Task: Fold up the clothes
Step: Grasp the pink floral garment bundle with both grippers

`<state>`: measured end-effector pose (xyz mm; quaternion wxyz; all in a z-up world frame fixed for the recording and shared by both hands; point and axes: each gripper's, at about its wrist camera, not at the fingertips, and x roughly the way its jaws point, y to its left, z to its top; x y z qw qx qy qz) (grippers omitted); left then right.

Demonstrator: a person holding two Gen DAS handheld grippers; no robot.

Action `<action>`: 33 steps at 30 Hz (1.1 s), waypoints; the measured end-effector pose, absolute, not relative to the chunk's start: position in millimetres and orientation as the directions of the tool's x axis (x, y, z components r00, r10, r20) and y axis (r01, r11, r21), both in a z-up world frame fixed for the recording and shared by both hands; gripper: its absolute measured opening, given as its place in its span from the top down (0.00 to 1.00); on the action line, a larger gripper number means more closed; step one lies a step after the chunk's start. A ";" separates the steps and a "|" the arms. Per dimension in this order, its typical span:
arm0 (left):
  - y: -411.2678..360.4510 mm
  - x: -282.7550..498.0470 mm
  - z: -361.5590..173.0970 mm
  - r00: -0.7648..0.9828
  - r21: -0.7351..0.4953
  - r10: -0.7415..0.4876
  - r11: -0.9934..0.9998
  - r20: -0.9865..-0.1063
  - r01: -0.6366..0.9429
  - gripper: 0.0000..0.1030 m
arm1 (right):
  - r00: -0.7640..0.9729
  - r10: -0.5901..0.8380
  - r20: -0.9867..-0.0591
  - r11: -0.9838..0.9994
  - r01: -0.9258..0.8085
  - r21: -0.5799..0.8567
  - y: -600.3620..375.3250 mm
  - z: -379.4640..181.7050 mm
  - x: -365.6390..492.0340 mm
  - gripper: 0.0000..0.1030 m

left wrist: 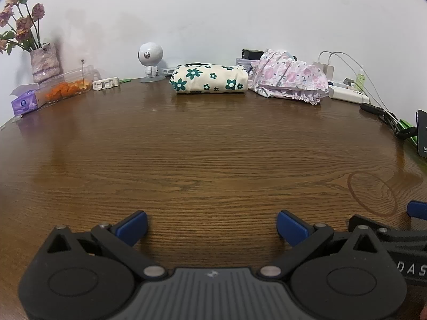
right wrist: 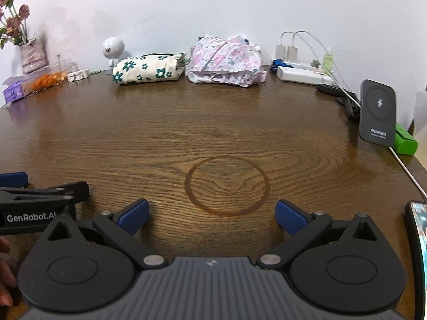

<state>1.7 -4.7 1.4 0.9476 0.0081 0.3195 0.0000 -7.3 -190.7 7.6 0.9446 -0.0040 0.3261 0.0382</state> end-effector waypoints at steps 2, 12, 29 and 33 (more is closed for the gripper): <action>-3.6 4.1 2.9 0.793 0.009 -0.015 1.000 -0.608 0.026 0.01 | 0.784 0.078 -0.616 0.996 -0.085 0.018 -191.1 7.5 -7.0 0.00; -39.2 160.6 76.2 0.847 -0.017 -0.205 0.974 -0.491 0.226 0.29 | 0.853 0.087 -0.514 0.986 0.001 0.168 -263.2 64.5 132.7 0.02; -79.5 335.6 63.0 0.746 -0.213 -0.393 0.919 -0.537 0.331 1.00 | 0.775 0.281 -0.567 0.899 -0.006 0.438 -295.7 58.4 324.5 0.99; -58.5 295.0 141.0 0.815 -0.267 -0.449 0.890 -0.366 0.370 1.00 | 0.842 0.333 -0.424 0.886 -0.126 0.446 -296.2 131.6 287.4 1.00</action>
